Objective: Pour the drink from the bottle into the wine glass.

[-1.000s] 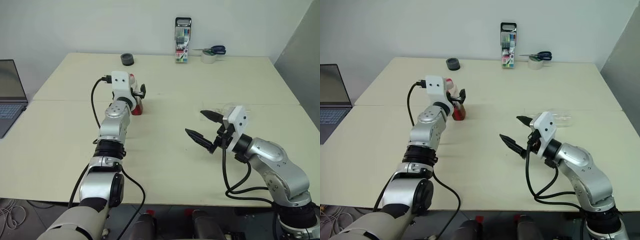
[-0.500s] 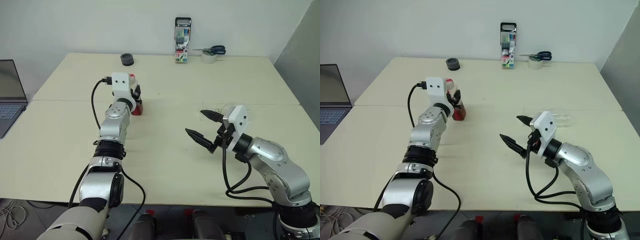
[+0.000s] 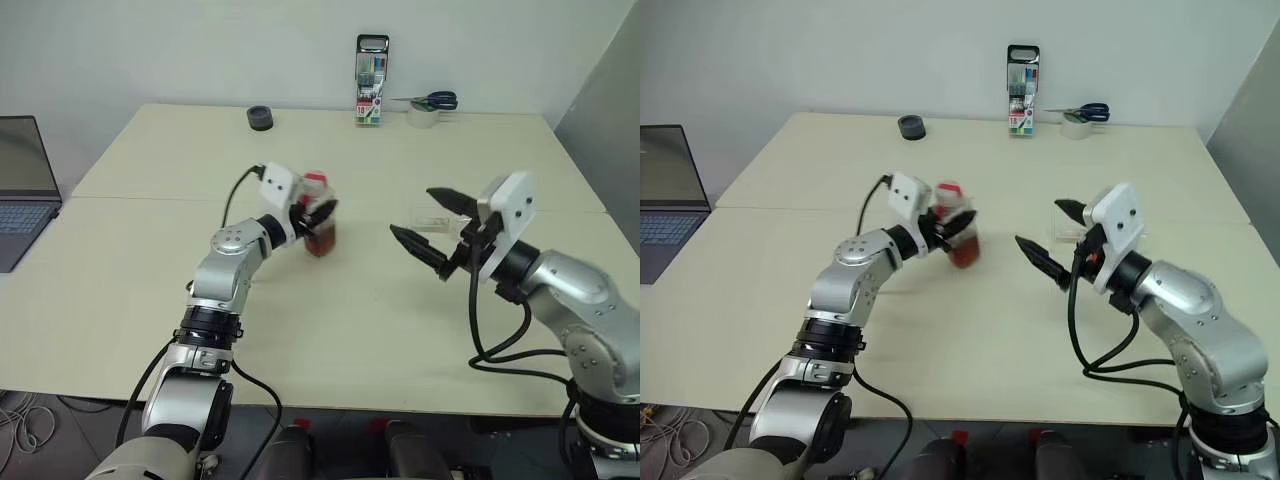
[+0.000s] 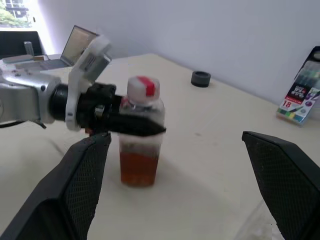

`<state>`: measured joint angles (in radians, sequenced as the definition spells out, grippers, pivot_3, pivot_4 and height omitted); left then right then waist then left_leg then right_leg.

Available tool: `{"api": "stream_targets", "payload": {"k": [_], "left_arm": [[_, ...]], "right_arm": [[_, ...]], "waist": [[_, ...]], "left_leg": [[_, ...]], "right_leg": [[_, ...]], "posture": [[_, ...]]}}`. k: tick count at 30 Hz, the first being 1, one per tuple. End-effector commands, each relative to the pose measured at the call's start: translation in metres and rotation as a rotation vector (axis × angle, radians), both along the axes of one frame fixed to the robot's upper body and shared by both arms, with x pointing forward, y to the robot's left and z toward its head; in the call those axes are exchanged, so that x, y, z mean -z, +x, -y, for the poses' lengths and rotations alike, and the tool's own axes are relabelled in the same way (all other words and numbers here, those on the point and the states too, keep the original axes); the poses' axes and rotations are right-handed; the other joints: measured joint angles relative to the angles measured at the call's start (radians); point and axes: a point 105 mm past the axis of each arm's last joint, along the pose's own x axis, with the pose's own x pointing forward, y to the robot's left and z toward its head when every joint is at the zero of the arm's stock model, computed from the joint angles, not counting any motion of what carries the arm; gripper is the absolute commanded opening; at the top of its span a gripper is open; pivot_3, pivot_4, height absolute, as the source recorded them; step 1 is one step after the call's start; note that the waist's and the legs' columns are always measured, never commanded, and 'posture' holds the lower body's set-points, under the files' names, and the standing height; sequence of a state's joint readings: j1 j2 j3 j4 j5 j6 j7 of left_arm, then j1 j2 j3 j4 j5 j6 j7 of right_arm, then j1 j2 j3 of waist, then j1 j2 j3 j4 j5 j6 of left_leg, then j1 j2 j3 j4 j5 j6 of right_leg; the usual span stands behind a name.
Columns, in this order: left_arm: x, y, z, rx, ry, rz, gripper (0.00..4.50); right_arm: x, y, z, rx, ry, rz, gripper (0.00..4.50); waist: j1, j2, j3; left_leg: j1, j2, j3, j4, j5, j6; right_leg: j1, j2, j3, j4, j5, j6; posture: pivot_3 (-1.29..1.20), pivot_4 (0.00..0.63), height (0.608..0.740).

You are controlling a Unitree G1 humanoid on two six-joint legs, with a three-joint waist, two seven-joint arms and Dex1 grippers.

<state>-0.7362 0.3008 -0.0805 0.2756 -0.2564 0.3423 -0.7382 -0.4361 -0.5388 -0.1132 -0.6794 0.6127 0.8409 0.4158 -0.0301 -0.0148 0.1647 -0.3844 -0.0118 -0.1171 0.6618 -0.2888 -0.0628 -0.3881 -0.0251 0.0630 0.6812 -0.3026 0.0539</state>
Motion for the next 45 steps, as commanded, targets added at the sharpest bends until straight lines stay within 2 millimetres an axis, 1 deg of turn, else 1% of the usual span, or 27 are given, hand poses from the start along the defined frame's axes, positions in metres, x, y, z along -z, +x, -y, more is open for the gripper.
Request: {"api": "stream_targets", "payload": {"k": [1,5,10,14,18,23,27,28,31,34,35,39,42,45], "left_arm": [[-0.03,-0.021,0.024,0.245,0.038,0.117,1.8],[-0.033,-0.039,0.043,0.45,0.057,0.115,1.8],[-0.029,-0.052,0.055,0.596,0.091,0.116,1.8],[-0.027,-0.054,0.056,0.631,0.106,0.113,1.8],[-0.027,-0.051,0.054,0.627,0.108,0.116,1.8],[-0.028,-0.047,0.051,0.611,0.109,0.118,1.8],[-0.029,-0.045,0.049,0.599,0.104,0.115,1.8],[-0.029,-0.044,0.049,0.597,0.102,0.113,1.8],[-0.028,-0.045,0.049,0.596,0.102,0.11,1.8],[-0.028,-0.046,0.049,0.597,0.1,0.106,1.8],[-0.027,-0.046,0.048,0.598,0.1,0.104,1.8],[-0.026,-0.048,0.048,0.603,0.101,0.096,1.8],[-0.025,-0.049,0.046,0.619,0.103,0.082,1.8],[-0.025,-0.052,0.045,0.65,0.12,0.071,1.8]], "right_arm": [[-0.013,-0.009,-0.013,-0.036,0.016,0.021,4.5],[-0.008,-0.005,-0.027,-0.043,0.004,-0.015,4.5],[-0.006,0.005,-0.036,0.009,0.016,-0.016,4.5],[-0.006,0.009,-0.038,0.04,0.015,-0.013,4.5],[0.0,0.011,-0.037,0.05,0.002,-0.029,4.5],[0.01,0.008,-0.038,0.032,-0.024,-0.07,4.5],[0.011,0.007,-0.039,0.024,-0.021,-0.076,4.5],[0.01,0.007,-0.039,0.023,-0.02,-0.072,4.11],[0.007,0.007,-0.04,0.016,-0.019,-0.049,3.23],[0.003,0.006,-0.041,0.008,-0.018,-0.023,2.16],[0.002,0.006,-0.041,0.007,-0.016,-0.017,1.91],[-0.001,0.004,-0.043,-0.034,-0.007,0.009,1.91],[-0.003,-0.003,-0.049,-0.175,-0.067,0.06,1.91],[-0.002,-0.003,-0.046,-0.37,-0.183,0.051,1.91]], "waist": [[-0.002,0.0,0.0],[-0.005,0.0,0.0],[-0.005,0.0,0.0],[-0.005,0.0,0.0],[-0.005,0.0,0.0],[-0.005,0.0,0.0],[-0.005,0.0,0.0],[-0.005,0.0,0.0],[-0.005,0.0,0.0],[-0.005,0.0,0.0],[-0.005,0.0,0.0],[-0.005,0.0,0.0],[-0.006,0.0,0.0],[-0.006,0.001,0.001]], "left_leg": [[0.0,-0.001,0.0,0.0,0.0,0.0],[0.0,-0.001,0.0,-0.001,-0.002,0.003],[0.0,-0.001,0.0,0.0,-0.002,0.003],[0.0,-0.001,-0.001,0.0,-0.002,0.004],[0.0,-0.001,-0.002,0.0,-0.002,0.004],[0.0,-0.001,-0.005,0.0,-0.002,0.004],[0.0,-0.001,-0.006,0.0,-0.002,0.004],[0.0,-0.001,-0.006,0.0,-0.002,0.004],[0.0,-0.001,-0.006,0.0,-0.002,0.004],[0.0,-0.002,-0.006,0.0,-0.002,0.004],[0.0,-0.002,-0.007,0.0,-0.002,0.004],[0.0,-0.002,-0.007,0.0,-0.002,0.004],[0.0,-0.002,-0.006,0.0,-0.002,0.004],[0.0,-0.003,-0.005,0.0,-0.002,0.004]], "right_leg": [[0.0,0.001,0.0,0.0,0.0,0.0],[-0.001,0.001,0.0,0.0,0.0,0.0],[-0.001,0.001,0.0,0.0,0.0,0.0],[-0.001,0.001,0.0,0.0,0.0,0.0],[-0.001,0.001,0.0,0.0,0.0,0.0],[-0.001,0.001,0.0,0.0,0.0,0.0],[-0.001,0.001,0.0,0.0,0.0,0.0],[-0.001,0.001,0.0,0.0,0.0,0.0],[-0.001,0.001,0.0,0.0,0.0,0.0],[-0.001,0.001,0.0,0.0,0.0,0.0],[-0.001,0.001,-0.001,0.0,0.0,0.0],[-0.001,0.001,-0.001,0.0,0.0,0.0],[-0.001,0.001,-0.001,0.0,0.0,0.0],[0.0,0.001,-0.001,0.0,0.0,0.0]], "posture": [[0.0,0.15,0.74],[0.0,0.15,0.74],[0.0,0.15,0.74],[0.0,0.15,0.74],[0.0,0.15,0.74],[0.0,0.15,0.74],[0.0,0.15,0.74],[0.0,0.15,0.74],[0.0,0.15,0.74],[0.0,0.15,0.74],[0.0,0.15,0.74],[0.0,0.15,0.74],[0.0,0.15,0.74],[0.0,0.15,0.74]]}}
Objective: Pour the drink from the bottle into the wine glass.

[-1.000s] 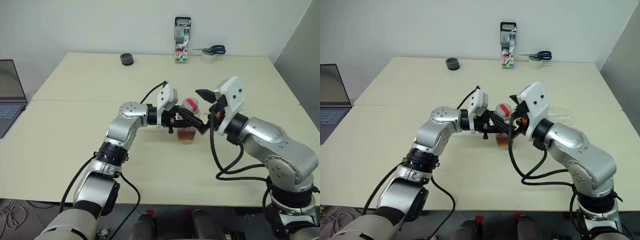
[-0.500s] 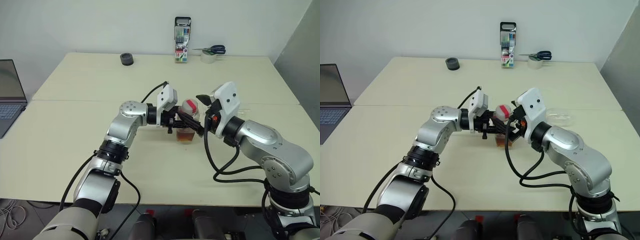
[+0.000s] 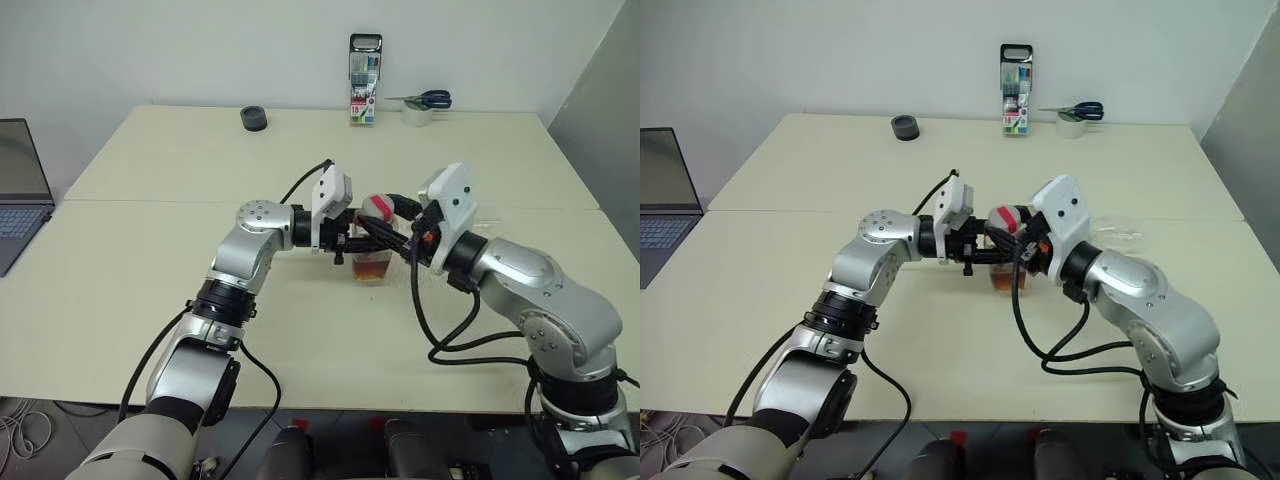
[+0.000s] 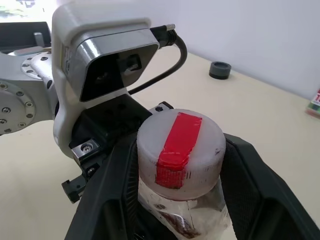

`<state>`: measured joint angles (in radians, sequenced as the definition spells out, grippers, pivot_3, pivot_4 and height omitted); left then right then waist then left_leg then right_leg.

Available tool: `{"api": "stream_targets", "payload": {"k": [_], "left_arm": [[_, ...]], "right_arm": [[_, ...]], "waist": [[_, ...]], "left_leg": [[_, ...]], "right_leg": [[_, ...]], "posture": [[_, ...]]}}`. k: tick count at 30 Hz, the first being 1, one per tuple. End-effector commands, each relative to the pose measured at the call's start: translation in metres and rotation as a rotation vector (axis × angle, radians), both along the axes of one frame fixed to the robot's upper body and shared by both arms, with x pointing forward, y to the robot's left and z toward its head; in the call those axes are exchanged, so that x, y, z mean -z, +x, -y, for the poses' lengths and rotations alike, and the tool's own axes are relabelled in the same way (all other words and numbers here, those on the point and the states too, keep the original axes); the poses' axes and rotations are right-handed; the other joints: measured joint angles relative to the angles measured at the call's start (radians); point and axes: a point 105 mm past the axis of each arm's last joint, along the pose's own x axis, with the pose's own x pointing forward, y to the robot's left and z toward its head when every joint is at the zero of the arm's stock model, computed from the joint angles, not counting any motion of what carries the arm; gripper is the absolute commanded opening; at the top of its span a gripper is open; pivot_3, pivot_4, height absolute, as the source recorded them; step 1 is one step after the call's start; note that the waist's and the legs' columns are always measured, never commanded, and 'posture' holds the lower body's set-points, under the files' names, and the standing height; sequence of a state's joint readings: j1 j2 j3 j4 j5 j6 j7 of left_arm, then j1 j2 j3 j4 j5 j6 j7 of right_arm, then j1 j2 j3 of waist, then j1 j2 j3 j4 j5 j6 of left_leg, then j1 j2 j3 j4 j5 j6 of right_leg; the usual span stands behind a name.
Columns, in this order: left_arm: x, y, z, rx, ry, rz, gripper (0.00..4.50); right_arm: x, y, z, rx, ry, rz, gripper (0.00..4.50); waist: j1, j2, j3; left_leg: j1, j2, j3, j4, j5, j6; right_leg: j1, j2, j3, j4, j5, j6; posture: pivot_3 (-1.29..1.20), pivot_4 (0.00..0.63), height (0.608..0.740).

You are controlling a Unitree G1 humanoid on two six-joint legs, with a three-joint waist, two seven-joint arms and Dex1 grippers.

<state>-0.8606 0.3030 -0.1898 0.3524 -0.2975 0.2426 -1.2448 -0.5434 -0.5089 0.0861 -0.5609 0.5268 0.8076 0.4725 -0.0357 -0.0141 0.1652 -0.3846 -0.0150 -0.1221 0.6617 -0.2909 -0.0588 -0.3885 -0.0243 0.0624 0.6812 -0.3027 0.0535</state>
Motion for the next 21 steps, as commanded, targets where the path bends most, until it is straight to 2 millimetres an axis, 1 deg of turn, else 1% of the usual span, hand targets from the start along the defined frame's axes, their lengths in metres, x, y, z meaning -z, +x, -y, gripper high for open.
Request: {"api": "stream_targets", "payload": {"k": [1,4,5,6,8,10,11,13,15,16,17,18,19,20,21], "left_arm": [[-0.009,-0.006,-0.003,0.057,0.015,0.016,1.8],[-0.009,-0.008,-0.003,0.075,0.028,0.02,1.8],[-0.01,-0.007,-0.003,0.073,0.027,0.021,1.8],[-0.01,-0.007,-0.003,0.069,0.022,0.019,1.8],[-0.01,-0.006,-0.003,0.063,0.017,0.014,1.8],[-0.009,-0.005,-0.004,0.055,0.016,0.01,1.8],[-0.01,-0.004,-0.004,0.048,0.013,0.006,1.8],[-0.011,-0.001,-0.005,0.029,0.003,0.0,1.8],[-0.012,0.003,-0.006,0.012,-0.004,-0.007,1.8],[-0.012,0.004,-0.006,0.006,-0.004,-0.008,1.8],[-0.012,0.006,-0.006,-0.001,-0.004,-0.007,1.8],[-0.012,0.008,-0.005,-0.007,-0.005,-0.005,1.8],[-0.012,0.009,-0.005,-0.012,-0.005,-0.004,1.8],[-0.012,0.01,-0.005,-0.014,-0.005,-0.003,1.8],[-0.012,0.011,-0.004,-0.015,-0.005,-0.001,1.8]], "right_arm": [[-0.018,-0.013,-0.005,-0.299,-0.107,0.062,1.91],[-0.022,0.002,0.001,-0.348,-0.121,-0.022,1.91],[-0.02,0.0,0.003,-0.385,-0.128,-0.05,1.91],[-0.02,0.004,0.008,-0.351,-0.107,-0.059,1.91],[-0.021,0.012,0.017,-0.266,-0.07,-0.041,2.63],[-0.024,0.015,0.026,-0.17,-0.057,0.003,3.2],[-0.025,0.016,0.03,-0.118,-0.056,0.03,3.55],[-0.026,0.01,0.034,-0.033,-0.034,0.042,4.26],[-0.022,-0.004,0.028,-0.005,-0.047,0.071,4.27],[-0.02,-0.009,0.025,0.006,-0.04,0.072,4.27],[-0.016,-0.011,0.02,0.055,-0.015,0.074,4.27],[-0.01,-0.009,0.017,0.138,-0.013,0.084,4.27],[-0.006,-0.008,0.016,0.198,-0.012,0.095,4.27],[-0.005,-0.007,0.015,0.237,-0.012,0.105,4.27],[-0.005,-0.002,0.014,0.321,0.024,0.122,4.27]], "waist": [[-0.001,0.0,0.001],[-0.007,0.001,0.001],[-0.009,0.001,0.001],[-0.009,0.001,0.001],[-0.01,0.001,0.001],[-0.009,0.001,0.001],[-0.009,0.001,0.001],[-0.007,0.001,0.001],[-0.004,0.001,0.001],[-0.004,0.001,0.001],[-0.004,0.001,0.001],[-0.005,0.001,0.001],[-0.006,0.001,0.001],[-0.006,0.001,0.001],[-0.006,0.001,0.001]], "left_leg": [[0.0,0.0,0.001,0.0,0.0,0.0],[0.001,0.001,0.002,0.0,0.0,0.0],[0.0,0.001,0.002,0.0,0.0,0.0],[0.0,0.002,0.002,-0.001,0.0,0.0],[0.0,0.002,0.0,-0.001,0.0,0.0],[-0.002,0.002,-0.001,0.0,0.0,0.0],[-0.002,0.002,-0.003,0.0,0.0,0.0],[-0.003,0.002,-0.004,0.0,0.0,0.0],[-0.005,0.001,-0.007,0.001,0.0,-0.001],[-0.006,0.001,-0.008,0.002,0.001,-0.001],[-0.006,0.0,-0.008,0.002,0.002,-0.003],[-0.006,-0.005,-0.008,0.001,0.002,-0.003],[-0.006,-0.005,-0.01,0.001,0.002,-0.003],[-0.006,-0.005,-0.011,0.001,0.002,-0.003],[-0.006,-0.006,-0.011,0.001,0.002,-0.003]], "right_leg": [[0.0,0.0,0.0,0.0,0.0,0.0],[0.0,0.001,-0.001,0.0,0.0,0.0],[0.0,0.001,-0.001,0.0,0.0,0.0],[0.0,0.001,-0.001,0.0,0.0,0.0],[0.0,0.001,-0.002,0.0,0.0,0.0],[0.0,0.0,-0.002,0.0,0.0,0.0],[-0.001,-0.001,-0.002,0.0,0.0,0.0],[-0.001,-0.004,-0.002,0.0,0.0,0.0],[-0.001,-0.005,-0.002,0.0,0.0,0.0],[-0.002,-0.005,-0.003,0.0,0.0,0.0],[-0.002,-0.005,-0.003,0.0,0.0,0.0],[-0.002,-0.005,-0.003,0.0,0.0,0.0],[-0.002,-0.005,-0.004,0.0,0.0,0.0],[-0.002,-0.005,-0.004,0.001,0.0,0.0],[-0.002,-0.005,-0.004,0.001,0.0,0.0]], "posture": [[0.0,0.15,0.74],[0.0,0.15,0.74],[0.0,0.15,0.74],[0.0,0.15,0.74],[0.0,0.15,0.74],[0.0,0.15,0.74],[0.0,0.15,0.74],[0.0,0.15,0.74],[0.0,0.15,0.74],[0.0,0.15,0.74],[0.0,0.15,0.74],[0.0,0.15,0.74],[0.0,0.15,0.74],[0.0,0.15,0.74],[0.0,0.15,0.74]]}}
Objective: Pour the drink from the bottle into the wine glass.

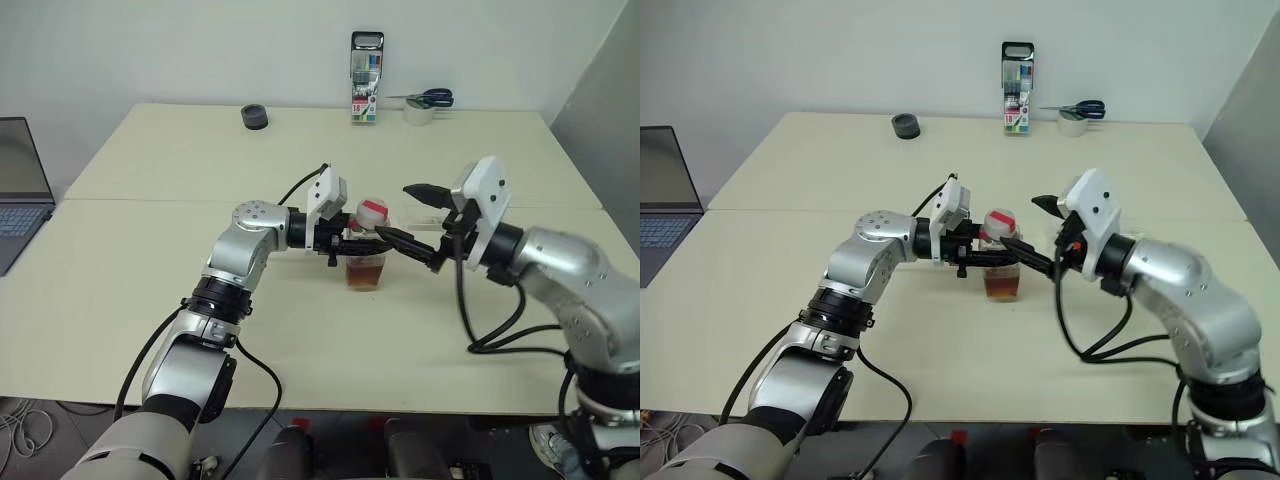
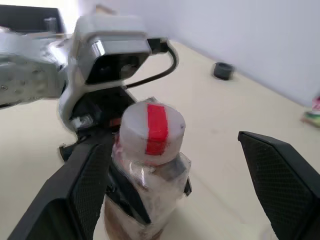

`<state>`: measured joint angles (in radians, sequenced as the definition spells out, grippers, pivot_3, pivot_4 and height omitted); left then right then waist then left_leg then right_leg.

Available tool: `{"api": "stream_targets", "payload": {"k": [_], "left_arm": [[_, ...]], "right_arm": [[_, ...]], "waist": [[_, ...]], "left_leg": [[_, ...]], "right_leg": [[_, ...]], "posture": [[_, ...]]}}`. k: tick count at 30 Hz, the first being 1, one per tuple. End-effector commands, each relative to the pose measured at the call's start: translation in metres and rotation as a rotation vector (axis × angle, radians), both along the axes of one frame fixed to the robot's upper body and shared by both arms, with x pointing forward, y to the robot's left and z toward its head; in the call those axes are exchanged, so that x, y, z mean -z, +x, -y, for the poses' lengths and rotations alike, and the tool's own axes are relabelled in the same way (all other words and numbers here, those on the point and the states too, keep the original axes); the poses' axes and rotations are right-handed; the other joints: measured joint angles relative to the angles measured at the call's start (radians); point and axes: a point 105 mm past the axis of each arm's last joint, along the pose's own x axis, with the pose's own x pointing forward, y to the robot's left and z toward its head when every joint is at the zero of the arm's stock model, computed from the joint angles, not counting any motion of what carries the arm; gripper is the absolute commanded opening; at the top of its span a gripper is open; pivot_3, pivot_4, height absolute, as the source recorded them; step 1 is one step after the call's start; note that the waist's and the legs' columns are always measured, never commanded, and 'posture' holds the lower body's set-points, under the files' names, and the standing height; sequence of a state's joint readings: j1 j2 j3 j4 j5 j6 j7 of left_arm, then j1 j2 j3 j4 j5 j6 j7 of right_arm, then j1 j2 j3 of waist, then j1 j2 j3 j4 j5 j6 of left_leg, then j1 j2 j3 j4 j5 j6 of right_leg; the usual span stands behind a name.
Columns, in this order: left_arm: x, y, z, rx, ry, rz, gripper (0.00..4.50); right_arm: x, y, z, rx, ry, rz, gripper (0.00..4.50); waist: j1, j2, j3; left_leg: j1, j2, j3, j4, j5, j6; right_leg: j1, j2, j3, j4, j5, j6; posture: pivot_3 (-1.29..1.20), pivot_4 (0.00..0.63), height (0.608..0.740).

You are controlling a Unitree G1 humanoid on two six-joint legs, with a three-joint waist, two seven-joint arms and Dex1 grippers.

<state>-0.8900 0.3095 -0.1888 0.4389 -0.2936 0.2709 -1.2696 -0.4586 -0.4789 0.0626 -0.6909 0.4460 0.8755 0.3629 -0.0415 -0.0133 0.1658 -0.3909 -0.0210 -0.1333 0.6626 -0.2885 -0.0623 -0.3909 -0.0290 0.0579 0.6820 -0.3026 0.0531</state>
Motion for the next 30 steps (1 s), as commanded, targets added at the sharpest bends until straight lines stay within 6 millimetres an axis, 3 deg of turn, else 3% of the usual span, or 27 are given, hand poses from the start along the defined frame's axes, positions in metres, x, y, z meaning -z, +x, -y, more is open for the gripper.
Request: {"api": "stream_targets", "payload": {"k": [1,7,16,28,30], "left_arm": [[-0.02,0.003,0.003,0.001,-0.03,0.078,1.8],[-0.02,0.003,0.007,0.014,-0.022,0.09,1.79],[-0.017,0.006,0.005,0.004,-0.011,0.107,1.79],[-0.016,0.006,0.004,0.001,-0.009,0.115,1.79],[-0.016,0.006,0.004,0.002,-0.009,0.117,1.79]], "right_arm": [[-0.011,0.008,0.001,0.226,0.065,0.106,4.27],[-0.012,0.013,-0.004,0.328,0.153,0.104,4.27],[-0.022,0.006,-0.019,0.243,0.226,0.12,4.27],[-0.005,0.013,-0.017,0.274,0.189,0.045,4.27],[-0.003,0.013,-0.017,0.27,0.186,0.03,3.9]], "waist": [[-0.002,0.0,0.0],[-0.007,0.0,0.0],[-0.013,0.0,0.0],[-0.013,0.0,0.0],[-0.013,0.0,0.0]], "left_leg": [[0.0,0.0,0.0,0.0,0.0,0.0],[0.0,-0.002,-0.001,0.0,0.001,-0.001],[0.0,-0.002,-0.001,0.0,0.001,-0.001],[0.0,-0.002,-0.001,0.0,0.001,-0.001],[0.0,-0.002,-0.002,0.0,0.001,-0.001]], "right_leg": [[0.0,0.0,0.0,0.0,0.0,0.0],[0.0,-0.001,0.0,0.0,0.0,0.0],[0.0,-0.001,-0.001,0.0,0.0,0.0],[0.0,-0.001,-0.001,0.0,0.0,0.0],[0.0,-0.001,-0.001,0.001,0.0,0.0]], "posture": [[0.0,0.15,0.74],[0.0,0.15,0.74],[0.0,0.15,0.74],[0.0,0.15,0.74],[0.0,0.15,0.74]]}}
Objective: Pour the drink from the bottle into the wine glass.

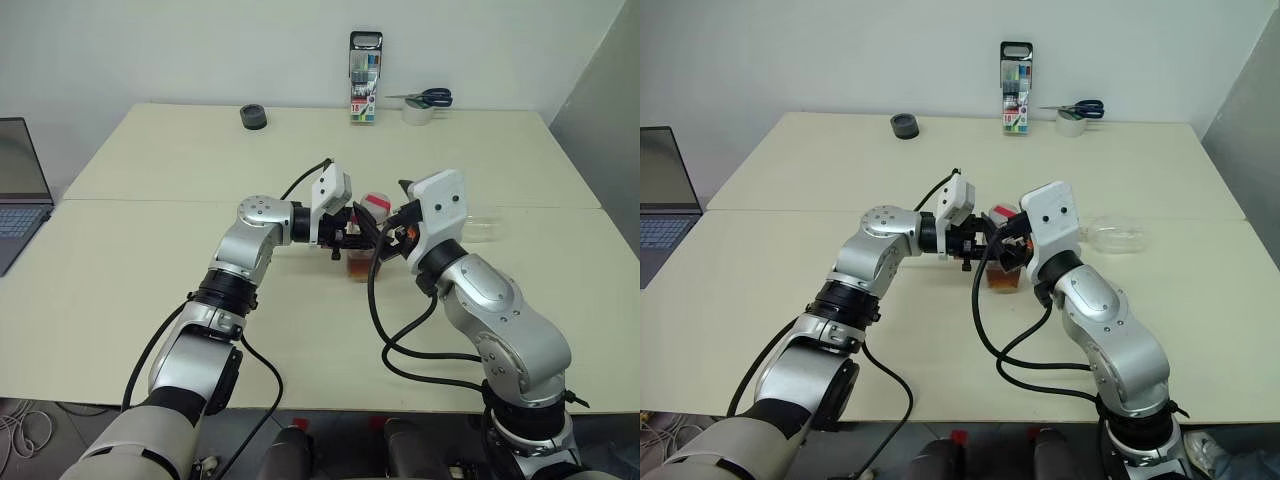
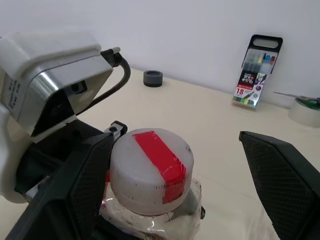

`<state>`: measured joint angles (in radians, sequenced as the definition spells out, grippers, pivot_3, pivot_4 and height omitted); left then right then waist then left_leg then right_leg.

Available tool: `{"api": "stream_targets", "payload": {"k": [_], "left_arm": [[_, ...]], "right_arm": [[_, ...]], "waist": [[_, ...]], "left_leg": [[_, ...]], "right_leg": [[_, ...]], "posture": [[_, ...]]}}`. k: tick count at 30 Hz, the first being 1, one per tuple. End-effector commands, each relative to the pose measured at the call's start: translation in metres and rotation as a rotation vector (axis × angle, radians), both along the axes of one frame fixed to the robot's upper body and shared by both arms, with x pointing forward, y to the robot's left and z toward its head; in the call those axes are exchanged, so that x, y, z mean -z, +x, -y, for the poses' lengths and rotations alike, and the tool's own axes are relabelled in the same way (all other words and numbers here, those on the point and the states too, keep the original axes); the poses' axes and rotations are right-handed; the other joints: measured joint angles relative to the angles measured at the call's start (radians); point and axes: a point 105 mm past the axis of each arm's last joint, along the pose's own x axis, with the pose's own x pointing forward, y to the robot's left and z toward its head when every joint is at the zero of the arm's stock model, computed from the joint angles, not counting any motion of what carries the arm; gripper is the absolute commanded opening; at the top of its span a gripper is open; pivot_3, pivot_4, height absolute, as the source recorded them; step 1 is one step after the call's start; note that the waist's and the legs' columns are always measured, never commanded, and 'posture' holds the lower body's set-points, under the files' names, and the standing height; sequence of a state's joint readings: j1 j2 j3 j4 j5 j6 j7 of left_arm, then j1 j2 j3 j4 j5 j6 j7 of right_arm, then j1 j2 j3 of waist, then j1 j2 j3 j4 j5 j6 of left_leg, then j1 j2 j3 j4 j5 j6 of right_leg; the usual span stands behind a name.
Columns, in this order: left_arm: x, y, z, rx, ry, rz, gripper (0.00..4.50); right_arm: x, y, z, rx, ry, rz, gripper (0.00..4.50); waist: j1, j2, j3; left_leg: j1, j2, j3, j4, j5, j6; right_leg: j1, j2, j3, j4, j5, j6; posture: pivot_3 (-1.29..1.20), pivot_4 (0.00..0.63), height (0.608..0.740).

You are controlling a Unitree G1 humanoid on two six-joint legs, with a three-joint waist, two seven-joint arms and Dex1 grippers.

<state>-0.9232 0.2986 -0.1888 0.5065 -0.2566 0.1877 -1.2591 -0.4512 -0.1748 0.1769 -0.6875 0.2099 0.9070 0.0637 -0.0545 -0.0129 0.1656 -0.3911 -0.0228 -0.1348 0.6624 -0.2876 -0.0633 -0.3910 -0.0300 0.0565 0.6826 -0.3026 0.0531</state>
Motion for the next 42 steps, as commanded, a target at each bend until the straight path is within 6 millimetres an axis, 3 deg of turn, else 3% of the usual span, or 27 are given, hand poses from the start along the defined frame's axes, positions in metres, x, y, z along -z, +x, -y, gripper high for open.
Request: {"api": "stream_targets", "payload": {"k": [1,5,11,15,16,19,24,28,30,32,36,39,42], "left_arm": [[-0.014,-0.002,0.003,0.022,-0.021,0.058,1.79],[-0.013,-0.002,0.002,0.023,-0.019,0.059,1.79],[-0.012,-0.004,0.002,0.03,-0.014,0.056,1.79],[-0.012,-0.008,0.0,0.072,0.001,0.044,1.79],[-0.011,-0.01,-0.001,0.091,0.015,0.05,1.79],[-0.011,-0.012,-0.003,0.121,0.038,0.065,1.79],[-0.014,-0.008,-0.004,0.098,0.025,0.083,1.78],[-0.015,-0.006,-0.006,0.074,0.016,0.082,1.78],[-0.015,-0.006,-0.006,0.066,0.014,0.081,1.78],[-0.014,-0.006,-0.006,0.06,0.012,0.08,1.78],[-0.013,-0.005,-0.008,0.035,0.005,0.074,1.78],[-0.014,-0.002,-0.009,0.014,-0.002,0.072,1.78],[-0.015,0.001,-0.007,-0.001,-0.011,0.07,1.78]], "right_arm": [[-0.006,-0.002,0.002,0.001,0.015,0.017,3.68],[-0.01,-0.002,0.004,0.002,0.015,0.043,2.59],[-0.015,-0.005,-0.002,-0.065,0.011,0.084,2.58],[-0.023,-0.024,-0.02,-0.491,-0.107,0.152,2.58],[-0.021,-0.022,-0.019,-0.595,-0.181,0.133,2.58],[-0.02,-0.008,-0.01,-0.772,-0.272,0.011,1.88],[-0.026,0.009,-0.001,-0.727,-0.218,-0.026,1.7],[-0.028,0.009,0.008,-0.629,-0.197,0.02,2.62],[-0.038,0.01,0.016,-0.533,-0.147,0.084,3.29],[-0.048,0.01,0.027,-0.433,-0.102,0.141,3.57],[-0.055,-0.008,0.034,-0.348,-0.059,0.194,4.5],[-0.047,-0.02,0.027,-0.332,-0.038,0.156,4.5],[-0.026,-0.022,0.019,-0.264,-0.035,0.086,4.5]], "waist": [[0.0,0.0,0.0],[-0.001,0.0,0.0],[-0.001,0.0,0.0],[-0.002,0.0,0.0],[-0.003,0.0,0.0],[-0.004,0.001,0.001],[-0.004,0.001,0.001],[-0.003,0.001,0.001],[-0.003,0.001,0.001],[-0.003,0.001,0.001],[-0.002,0.001,0.001],[-0.003,0.001,0.001],[-0.003,0.001,0.0]], "left_leg": [[0.0,0.0,0.0,0.0,0.0,0.0],[0.0,0.0,0.0,0.0,0.0,0.0],[0.0,0.0,0.0,0.0,0.0,0.0],[0.0,0.0,0.001,0.0,0.0,0.0],[0.0,-0.001,0.002,0.001,0.0,0.0],[0.001,-0.001,0.003,0.001,-0.002,0.004],[0.001,0.002,-0.002,0.0,-0.002,0.004],[-0.003,-0.001,-0.002,0.0,0.0,0.0],[-0.004,-0.001,-0.002,0.001,0.0,0.0],[-0.005,-0.002,-0.002,0.003,0.0,0.0],[-0.005,-0.002,-0.002,0.002,0.001,0.0],[-0.005,-0.002,-0.002,0.002,0.001,0.0],[-0.004,-0.002,-0.002,0.001,0.001,0.0]], "right_leg": [[0.0,0.0,0.0,0.0,0.0,0.0],[0.0,0.0,0.0,0.0,0.0,0.0],[0.0,0.0,0.0,0.0,0.0,0.0],[0.001,0.0,-0.001,0.0,0.0,0.0],[0.001,0.0,-0.001,-0.001,0.0,0.0],[0.002,0.0,-0.003,-0.001,0.0,0.0],[0.002,0.0,-0.012,0.001,0.0,-0.002],[0.0,-0.005,-0.013,0.0,0.0,-0.002],[0.001,-0.008,-0.012,-0.001,0.0,-0.002],[0.0,-0.009,-0.012,-0.001,0.0,-0.002],[0.0,-0.008,-0.014,0.0,0.0,-0.002],[0.0,-0.008,-0.013,0.0,0.0,-0.002],[0.0,-0.007,-0.013,0.0,0.0,-0.002]], "posture": [[0.0,0.15,0.74],[0.0,0.15,0.74],[0.0,0.15,0.74],[0.0,0.15,0.74],[0.0,0.15,0.74],[0.0,0.15,0.74],[0.0,0.15,0.74],[0.0,0.15,0.74],[0.0,0.15,0.74],[0.0,0.15,0.74],[0.0,0.15,0.74],[0.0,0.15,0.74],[0.0,0.15,0.74]]}}
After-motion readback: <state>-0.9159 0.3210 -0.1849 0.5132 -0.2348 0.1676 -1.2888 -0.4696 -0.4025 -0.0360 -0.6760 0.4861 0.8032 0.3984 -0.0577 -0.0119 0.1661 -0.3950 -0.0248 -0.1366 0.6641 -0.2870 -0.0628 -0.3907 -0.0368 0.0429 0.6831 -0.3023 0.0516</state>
